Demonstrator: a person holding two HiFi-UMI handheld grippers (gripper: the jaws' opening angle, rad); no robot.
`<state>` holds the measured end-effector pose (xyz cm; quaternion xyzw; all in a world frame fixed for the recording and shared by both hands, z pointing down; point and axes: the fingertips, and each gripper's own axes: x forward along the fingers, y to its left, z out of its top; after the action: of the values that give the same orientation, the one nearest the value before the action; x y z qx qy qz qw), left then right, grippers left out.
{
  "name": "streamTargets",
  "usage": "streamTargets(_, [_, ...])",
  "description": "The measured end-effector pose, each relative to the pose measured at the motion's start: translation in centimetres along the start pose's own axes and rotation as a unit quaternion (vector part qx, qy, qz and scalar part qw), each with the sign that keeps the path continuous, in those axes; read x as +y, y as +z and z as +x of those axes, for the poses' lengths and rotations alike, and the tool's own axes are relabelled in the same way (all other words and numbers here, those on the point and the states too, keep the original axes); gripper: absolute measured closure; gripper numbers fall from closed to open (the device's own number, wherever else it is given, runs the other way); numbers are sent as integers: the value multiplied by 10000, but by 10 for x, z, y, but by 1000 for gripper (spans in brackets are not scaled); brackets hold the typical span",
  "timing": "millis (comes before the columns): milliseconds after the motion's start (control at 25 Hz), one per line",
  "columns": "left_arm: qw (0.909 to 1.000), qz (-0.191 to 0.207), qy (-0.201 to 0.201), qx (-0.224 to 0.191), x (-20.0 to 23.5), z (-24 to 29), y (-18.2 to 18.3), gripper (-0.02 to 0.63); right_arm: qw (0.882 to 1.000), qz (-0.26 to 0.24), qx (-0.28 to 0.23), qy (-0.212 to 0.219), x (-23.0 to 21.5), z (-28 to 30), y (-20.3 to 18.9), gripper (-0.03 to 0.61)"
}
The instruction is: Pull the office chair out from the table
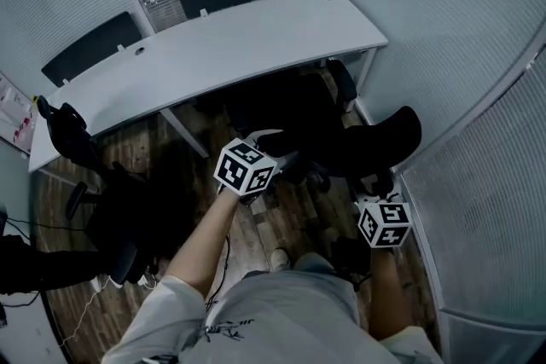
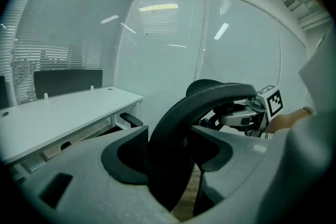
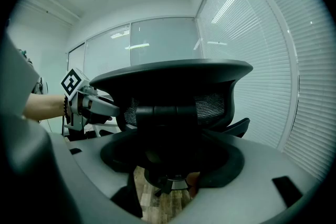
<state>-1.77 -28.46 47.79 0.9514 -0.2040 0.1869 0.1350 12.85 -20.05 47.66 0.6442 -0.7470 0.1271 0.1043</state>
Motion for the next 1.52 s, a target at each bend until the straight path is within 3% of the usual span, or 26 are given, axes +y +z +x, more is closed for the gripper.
streamTargets(480, [9999, -133, 31, -16, -35, 18, 5, 374, 9994, -116, 58, 314, -32, -18, -1, 304])
streamTargets(1520, [9996, -190, 172, 70, -122, 32, -12, 379, 9989, -77, 48, 457, -73, -83, -25, 304])
